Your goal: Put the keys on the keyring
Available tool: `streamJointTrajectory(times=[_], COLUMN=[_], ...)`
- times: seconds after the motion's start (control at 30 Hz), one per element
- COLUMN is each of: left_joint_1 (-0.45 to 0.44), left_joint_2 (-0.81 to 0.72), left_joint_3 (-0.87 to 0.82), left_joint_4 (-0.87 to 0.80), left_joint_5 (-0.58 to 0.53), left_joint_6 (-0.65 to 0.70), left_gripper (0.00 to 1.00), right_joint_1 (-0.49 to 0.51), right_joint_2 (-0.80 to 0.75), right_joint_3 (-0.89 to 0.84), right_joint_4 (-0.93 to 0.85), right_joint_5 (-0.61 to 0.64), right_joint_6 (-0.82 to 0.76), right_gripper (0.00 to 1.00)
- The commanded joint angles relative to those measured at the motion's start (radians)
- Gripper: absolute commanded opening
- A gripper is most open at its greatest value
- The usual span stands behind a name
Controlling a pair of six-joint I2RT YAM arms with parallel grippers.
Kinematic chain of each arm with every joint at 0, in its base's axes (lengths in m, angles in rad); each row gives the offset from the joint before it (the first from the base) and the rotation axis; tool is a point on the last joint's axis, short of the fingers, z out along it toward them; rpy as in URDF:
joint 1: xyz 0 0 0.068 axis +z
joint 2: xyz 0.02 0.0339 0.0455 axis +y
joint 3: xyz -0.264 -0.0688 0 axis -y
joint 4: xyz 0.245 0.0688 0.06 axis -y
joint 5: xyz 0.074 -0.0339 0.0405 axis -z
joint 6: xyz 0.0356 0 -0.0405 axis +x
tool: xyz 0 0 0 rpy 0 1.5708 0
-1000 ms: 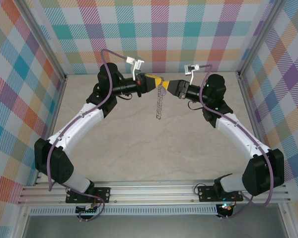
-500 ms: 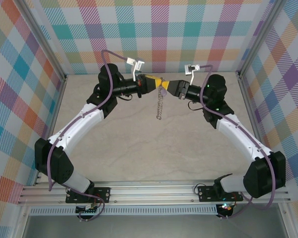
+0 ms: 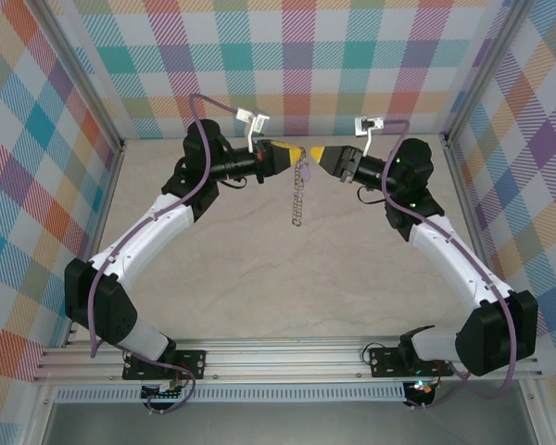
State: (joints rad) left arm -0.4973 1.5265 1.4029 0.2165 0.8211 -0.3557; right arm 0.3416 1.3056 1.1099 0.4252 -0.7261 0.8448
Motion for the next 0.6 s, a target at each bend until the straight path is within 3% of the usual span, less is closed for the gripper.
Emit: streamJointTrajectory(times=[0.0, 0.4, 0.57], left_joint_1=[-0.011, -0.013, -0.014], left_joint_2=[-0.038, -0.032, -0.032], left_joint_3=[-0.002, 0.004, 0.005], left_joint_4=[0.061, 0.062, 0.063], left_joint_5=[0.021, 0.017, 0.017], left_joint_6=[-0.013, -0.012, -0.013], left_gripper=[0.0, 0.0, 0.0], right_joint_1=[0.011, 0.042, 0.042], right_joint_2=[0.017, 0.04, 0.037], right_joint_3=[0.036, 0.04, 0.037], right_joint_4=[0.063, 0.071, 0.067], right_joint_5=[-0.03, -0.042, -0.042], right_joint_6=[0.02, 0.019, 0.014], right_gripper=[0.29, 0.28, 0.2])
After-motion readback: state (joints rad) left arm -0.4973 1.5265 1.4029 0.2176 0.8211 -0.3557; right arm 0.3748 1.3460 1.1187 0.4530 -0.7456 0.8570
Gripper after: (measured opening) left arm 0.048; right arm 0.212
